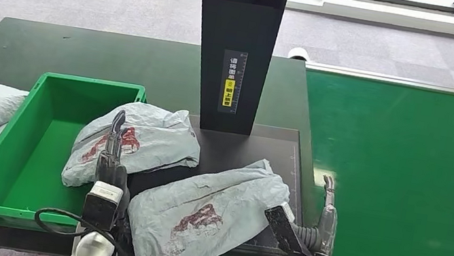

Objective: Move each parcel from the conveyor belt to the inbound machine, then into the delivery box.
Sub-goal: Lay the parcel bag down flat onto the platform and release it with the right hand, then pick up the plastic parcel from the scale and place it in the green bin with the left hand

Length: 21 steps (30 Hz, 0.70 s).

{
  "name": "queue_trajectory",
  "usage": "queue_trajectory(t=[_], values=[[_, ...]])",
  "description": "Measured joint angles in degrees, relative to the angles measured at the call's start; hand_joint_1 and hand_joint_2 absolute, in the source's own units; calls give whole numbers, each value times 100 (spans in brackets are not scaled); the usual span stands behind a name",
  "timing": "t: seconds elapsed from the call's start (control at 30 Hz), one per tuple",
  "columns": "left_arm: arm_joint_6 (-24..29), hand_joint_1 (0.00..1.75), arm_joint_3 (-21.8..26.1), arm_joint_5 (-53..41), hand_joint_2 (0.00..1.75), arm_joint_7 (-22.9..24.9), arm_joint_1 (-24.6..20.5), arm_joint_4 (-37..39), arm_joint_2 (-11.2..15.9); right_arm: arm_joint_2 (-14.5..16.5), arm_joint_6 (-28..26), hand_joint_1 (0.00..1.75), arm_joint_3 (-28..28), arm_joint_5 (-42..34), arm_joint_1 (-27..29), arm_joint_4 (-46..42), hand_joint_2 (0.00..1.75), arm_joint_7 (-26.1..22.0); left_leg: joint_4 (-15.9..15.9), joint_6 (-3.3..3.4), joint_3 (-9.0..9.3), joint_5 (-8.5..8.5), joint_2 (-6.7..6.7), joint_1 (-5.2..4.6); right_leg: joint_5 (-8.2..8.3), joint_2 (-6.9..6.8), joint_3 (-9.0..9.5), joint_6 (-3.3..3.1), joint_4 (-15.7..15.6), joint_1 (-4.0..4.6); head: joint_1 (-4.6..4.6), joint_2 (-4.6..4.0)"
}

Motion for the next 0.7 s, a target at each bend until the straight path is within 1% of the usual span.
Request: queue_trajectory(t=[0.13,0.23,0.3,0.43,0.53,0.67,0.7], values=[[-38,0,-65,-103,0,39,24,-57,12,31,116,0,-52,180,305,-558,175,139,0,0,0,0,0,0,0,0,1,0,0,0,0,1],[-182,0,-92,-200,0,17,35,-114,40,68,218,0,-71,326,525,-1055,175,214,0,0,1,0,1,0,0,3,0,0,0,0,0,1],[-443,0,-117,-359,0,75,37,-140,81,95,247,0,-74,350,649,-1369,175,202,0,0,1,0,2,0,0,3,-1,0,0,0,0,1],[-1260,0,-311,-1121,0,210,46,-148,237,126,243,0,-74,267,876,-1995,175,81,-1,0,1,-1,5,0,-1,4,0,0,0,0,0,0],[-1460,0,-428,-1563,0,214,92,-149,295,127,227,0,-74,148,957,-2270,175,29,-1,-2,2,-3,14,0,0,12,-1,0,0,0,0,0],[-1738,0,-540,-1959,175,254,118,-150,392,127,140,0,-74,-179,1011,-2475,175,-218,0,-2,4,-4,18,0,0,12,0,0,-1,0,0,0],[-1841,0,-572,-2083,175,287,118,-144,426,127,108,0,-74,-261,1037,-2535,175,-303,-1,-2,4,-4,18,0,0,12,0,0,-1,0,0,0]])
